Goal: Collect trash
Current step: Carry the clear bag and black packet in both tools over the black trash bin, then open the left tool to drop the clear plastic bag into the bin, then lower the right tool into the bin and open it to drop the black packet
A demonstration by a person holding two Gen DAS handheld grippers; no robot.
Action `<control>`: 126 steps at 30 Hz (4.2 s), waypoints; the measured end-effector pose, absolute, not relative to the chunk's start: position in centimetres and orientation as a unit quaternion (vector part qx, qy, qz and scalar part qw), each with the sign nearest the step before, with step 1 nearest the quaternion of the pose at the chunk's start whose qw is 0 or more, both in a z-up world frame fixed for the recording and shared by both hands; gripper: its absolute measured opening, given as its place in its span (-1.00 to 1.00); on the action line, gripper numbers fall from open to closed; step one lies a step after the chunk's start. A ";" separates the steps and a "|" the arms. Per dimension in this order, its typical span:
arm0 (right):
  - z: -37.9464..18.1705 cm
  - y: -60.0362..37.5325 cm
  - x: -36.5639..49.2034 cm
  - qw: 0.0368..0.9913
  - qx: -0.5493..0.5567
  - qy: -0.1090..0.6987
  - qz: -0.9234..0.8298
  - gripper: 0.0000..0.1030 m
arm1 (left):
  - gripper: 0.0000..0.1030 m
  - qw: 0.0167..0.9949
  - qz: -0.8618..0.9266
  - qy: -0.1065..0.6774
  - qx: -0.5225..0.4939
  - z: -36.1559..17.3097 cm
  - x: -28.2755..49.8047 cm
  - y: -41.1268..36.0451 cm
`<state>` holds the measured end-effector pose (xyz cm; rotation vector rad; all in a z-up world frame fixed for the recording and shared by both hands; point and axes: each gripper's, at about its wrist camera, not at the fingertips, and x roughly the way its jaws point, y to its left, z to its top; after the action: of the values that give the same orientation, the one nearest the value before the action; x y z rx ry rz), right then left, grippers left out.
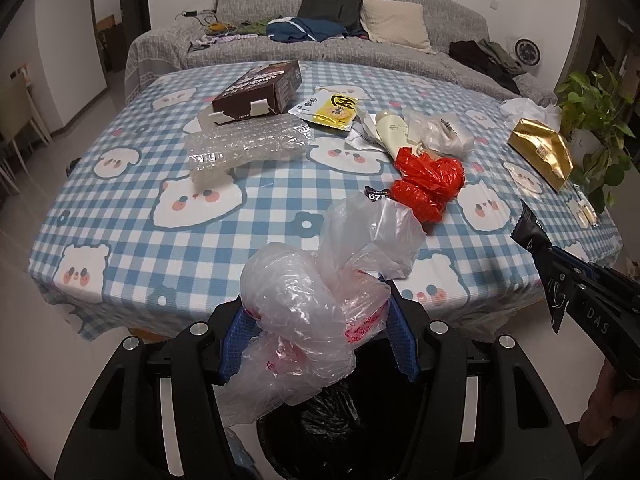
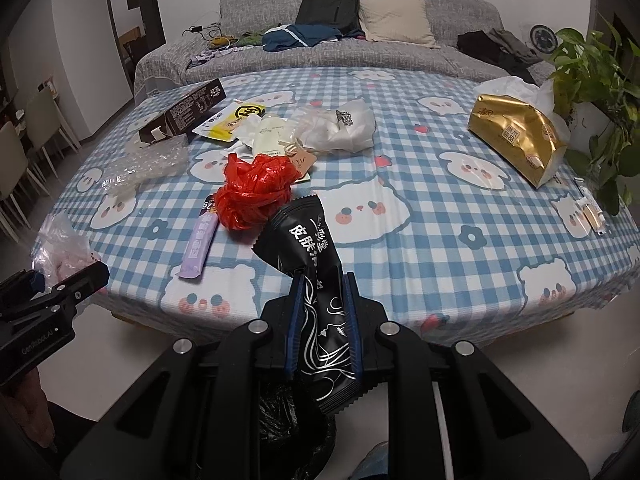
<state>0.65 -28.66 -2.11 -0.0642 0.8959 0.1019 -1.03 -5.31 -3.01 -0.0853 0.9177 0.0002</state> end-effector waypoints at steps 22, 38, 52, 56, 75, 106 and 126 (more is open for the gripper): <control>-3.5 -28.0 -5.0 0.904 -0.024 0.425 0.040 -0.64 | 0.13 0.895 -0.005 0.442 -0.052 -4.3 -7.0 -4.3; -6.3 -28.4 -7.4 0.893 -0.012 0.449 0.029 -0.63 | 0.13 0.884 -0.002 0.465 -0.053 -7.4 -9.1 -4.3; -10.4 -29.3 -6.9 0.872 -0.007 0.489 0.023 -0.63 | 0.13 0.872 -0.004 0.488 -0.048 -11.5 -8.0 -5.1; -11.9 -29.6 -6.1 0.864 -0.003 0.503 0.020 -0.63 | 0.13 0.867 -0.007 0.496 -0.052 -13.0 -7.3 -5.4; -17.6 -31.9 -4.2 0.840 -0.002 0.542 -0.002 -0.63 | 0.13 0.840 -0.014 0.540 -0.050 -20.9 -4.5 -8.4; -15.3 -29.5 -4.8 0.852 -0.006 0.523 0.012 -0.60 | 0.89 0.859 -0.011 0.510 -0.033 -19.1 -6.1 -8.2; -14.7 -21.4 -5.8 0.855 -0.013 0.515 0.057 -0.56 | 0.89 0.866 0.034 0.497 -0.056 -17.4 -8.5 0.4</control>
<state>-5.76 -21.41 -14.67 -0.0279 1.0824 0.1192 -8.49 0.40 -17.44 -0.1179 1.0402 0.0713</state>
